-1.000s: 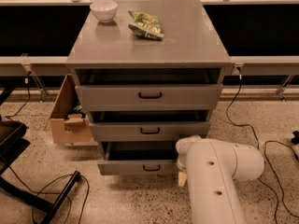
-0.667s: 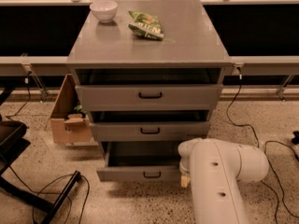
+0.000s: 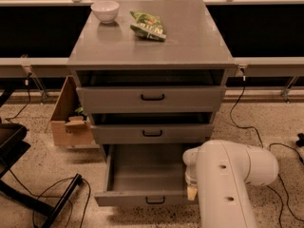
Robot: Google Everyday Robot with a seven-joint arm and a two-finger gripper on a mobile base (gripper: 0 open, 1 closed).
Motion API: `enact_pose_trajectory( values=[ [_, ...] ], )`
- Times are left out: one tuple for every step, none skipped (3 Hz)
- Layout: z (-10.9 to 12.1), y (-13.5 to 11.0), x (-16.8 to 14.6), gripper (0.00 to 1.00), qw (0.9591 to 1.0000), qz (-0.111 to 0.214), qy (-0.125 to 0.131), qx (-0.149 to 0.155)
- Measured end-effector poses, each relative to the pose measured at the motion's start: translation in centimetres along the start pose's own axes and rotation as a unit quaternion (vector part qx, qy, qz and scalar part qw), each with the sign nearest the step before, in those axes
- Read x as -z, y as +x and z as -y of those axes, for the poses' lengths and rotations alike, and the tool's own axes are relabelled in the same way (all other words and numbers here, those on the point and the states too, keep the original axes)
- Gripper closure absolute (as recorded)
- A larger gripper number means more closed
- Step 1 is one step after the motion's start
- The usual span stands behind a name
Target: Open bottom drawer
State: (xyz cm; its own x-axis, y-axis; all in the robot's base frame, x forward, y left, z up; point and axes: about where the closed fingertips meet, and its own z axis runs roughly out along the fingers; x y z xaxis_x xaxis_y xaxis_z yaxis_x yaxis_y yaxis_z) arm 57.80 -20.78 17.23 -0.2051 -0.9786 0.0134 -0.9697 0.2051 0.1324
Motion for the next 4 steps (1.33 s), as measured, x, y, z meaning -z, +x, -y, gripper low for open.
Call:
enact_pose_trajectory(
  values=[
    [0.00,0.00,0.00,0.81,1.0000,0.000,0.000,0.000],
    [0.00,0.00,0.00,0.58,1.0000,0.000,0.000,0.000],
    [0.00,0.00,0.00,0.34,1.0000,0.000,0.000,0.000],
    [-0.01,0.00,-0.01,0.11,1.0000,0.000,0.000,0.000]
  ],
)
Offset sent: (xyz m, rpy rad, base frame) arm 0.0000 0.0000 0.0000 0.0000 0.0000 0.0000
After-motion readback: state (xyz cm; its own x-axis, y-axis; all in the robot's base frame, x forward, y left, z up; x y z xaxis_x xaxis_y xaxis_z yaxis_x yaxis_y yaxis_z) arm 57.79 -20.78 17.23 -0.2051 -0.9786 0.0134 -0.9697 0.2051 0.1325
